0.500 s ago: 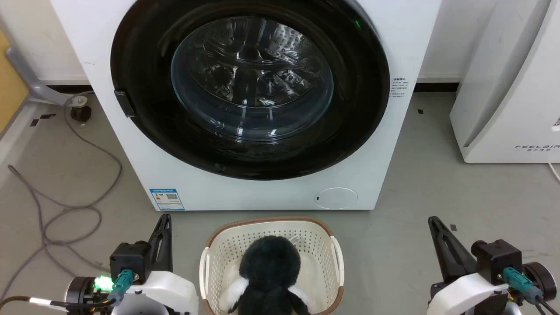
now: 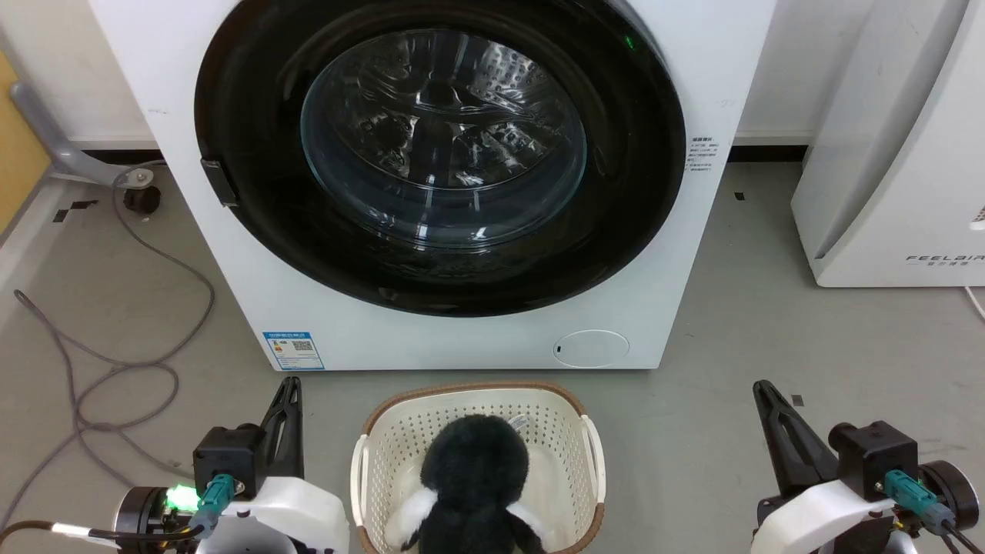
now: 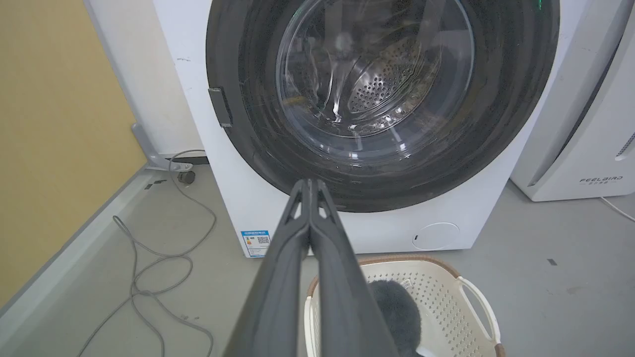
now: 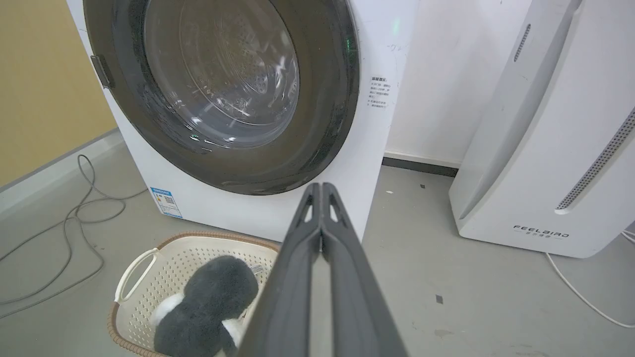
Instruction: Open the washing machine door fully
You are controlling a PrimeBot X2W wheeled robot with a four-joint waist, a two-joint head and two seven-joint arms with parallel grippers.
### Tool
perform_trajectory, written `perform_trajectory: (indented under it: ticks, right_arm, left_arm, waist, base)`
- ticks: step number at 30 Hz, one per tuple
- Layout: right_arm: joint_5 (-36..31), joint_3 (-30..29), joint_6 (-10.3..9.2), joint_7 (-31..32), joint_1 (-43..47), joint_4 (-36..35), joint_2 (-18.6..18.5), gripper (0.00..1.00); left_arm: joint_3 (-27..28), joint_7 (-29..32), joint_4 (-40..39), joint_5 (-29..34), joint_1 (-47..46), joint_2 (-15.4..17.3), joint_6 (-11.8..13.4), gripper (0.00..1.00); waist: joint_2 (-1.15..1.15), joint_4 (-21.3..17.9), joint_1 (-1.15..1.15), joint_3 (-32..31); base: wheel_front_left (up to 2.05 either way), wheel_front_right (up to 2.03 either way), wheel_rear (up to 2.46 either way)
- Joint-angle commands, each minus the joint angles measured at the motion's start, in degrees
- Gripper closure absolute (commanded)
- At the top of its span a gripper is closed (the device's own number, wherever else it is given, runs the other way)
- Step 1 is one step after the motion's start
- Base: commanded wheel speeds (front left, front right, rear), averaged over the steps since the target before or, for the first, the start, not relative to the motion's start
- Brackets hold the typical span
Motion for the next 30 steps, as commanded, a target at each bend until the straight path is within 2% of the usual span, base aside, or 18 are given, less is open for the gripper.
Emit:
perform_trajectory:
  ticks: [1,2,3,28,29,30]
  right_arm:
    - [-0.4,-0.1,0.05,0.0,-0.8,0.1,0.0,1.0]
    - [-0.4,-0.1,0.05,0.0,-0.8,0.1,0.0,1.0]
    - [0.0,0.0,0.0,0.0,0.0,0.0,0.0,0.0]
    - [5.2,-0.6,0.01,-2.7,0.3,-2.0,0.0,0.0]
    - [5.4,-0.6,0.01,-2.8,0.3,-2.1,0.0,0.6]
    - [5.7,-0.6,0.01,-2.9,0.3,-2.2,0.0,0.96]
  left_arm:
    - [-0.1,0.0,0.0,0.1,-0.2,0.0,-0.2,1.0]
    - [-0.1,0.0,0.0,0.1,-0.2,0.0,-0.2,1.0]
    - [0.0,0.0,0.0,0.0,0.0,0.0,0.0,0.0]
    - [-1.2,-2.7,-0.6,-0.1,0.0,0.0,1.9,0.0]
    - [-1.2,-2.8,-0.7,-0.1,0.0,0.0,2.0,0.0]
    - [-1.3,-2.9,-0.7,-0.1,0.0,0.0,2.1,0.0]
  waist:
    - [0.0,0.0,0.0,0.0]
    - [0.0,0.0,0.0,0.0]
    - [0.0,0.0,0.0,0.0]
    - [0.0,0.2,0.0,0.2]
    - [0.0,0.2,0.0,0.2]
    - [0.0,0.3,0.0,0.2]
  base:
    - [0.0,0.0,0.0]
    - [0.0,0.0,0.0]
    - [0.0,0.0,0.0]
    - [0.0,0.0,0.0]
    - [0.0,0.0,0.0]
    - [0.0,0.0,0.0]
